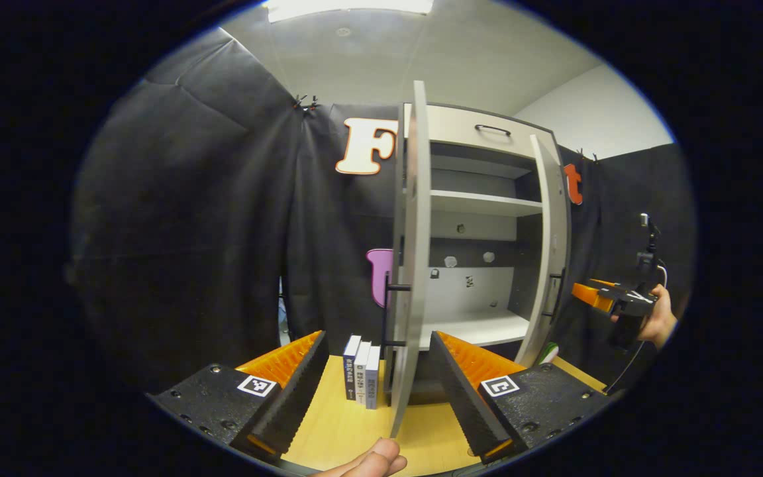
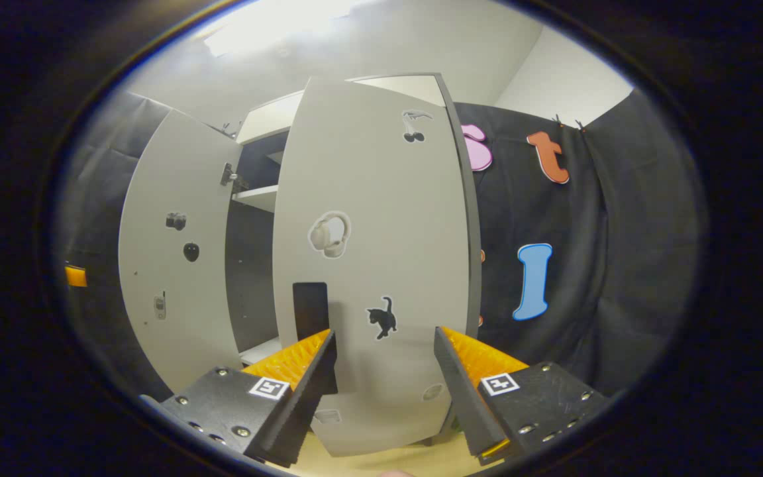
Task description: Grasp the bottle in the cabinet with the left hand and place it on the coaster, then close the right door with the right hand and the left door with the left hand.
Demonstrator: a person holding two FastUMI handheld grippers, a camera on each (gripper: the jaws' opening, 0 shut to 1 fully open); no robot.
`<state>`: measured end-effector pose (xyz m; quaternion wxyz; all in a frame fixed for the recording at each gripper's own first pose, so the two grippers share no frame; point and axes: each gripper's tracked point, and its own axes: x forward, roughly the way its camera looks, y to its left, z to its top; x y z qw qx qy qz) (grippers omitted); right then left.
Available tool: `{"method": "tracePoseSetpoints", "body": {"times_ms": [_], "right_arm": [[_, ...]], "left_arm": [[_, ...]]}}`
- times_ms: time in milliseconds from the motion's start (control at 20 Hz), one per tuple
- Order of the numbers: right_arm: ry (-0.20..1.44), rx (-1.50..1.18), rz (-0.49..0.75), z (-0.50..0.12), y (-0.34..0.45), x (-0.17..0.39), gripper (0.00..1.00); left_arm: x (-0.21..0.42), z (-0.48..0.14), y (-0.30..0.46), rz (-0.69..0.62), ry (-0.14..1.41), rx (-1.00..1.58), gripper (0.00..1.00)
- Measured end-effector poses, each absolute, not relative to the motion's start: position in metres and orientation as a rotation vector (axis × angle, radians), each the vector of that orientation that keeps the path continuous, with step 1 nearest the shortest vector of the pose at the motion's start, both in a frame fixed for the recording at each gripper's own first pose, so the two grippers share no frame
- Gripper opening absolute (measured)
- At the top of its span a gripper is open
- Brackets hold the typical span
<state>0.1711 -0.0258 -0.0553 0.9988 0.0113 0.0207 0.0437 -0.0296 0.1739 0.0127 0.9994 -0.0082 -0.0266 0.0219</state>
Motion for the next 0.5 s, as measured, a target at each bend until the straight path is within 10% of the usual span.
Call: {"method": "tracePoseSetpoints", "body": {"times_ms": [500], "right_arm": [[0.018,0.085,0.062,-0.041,-0.042,0.118,0.90]], "left_arm": [[0.019,-0.014,0.239,0.073,0.007,-0.047,0.93]]}}
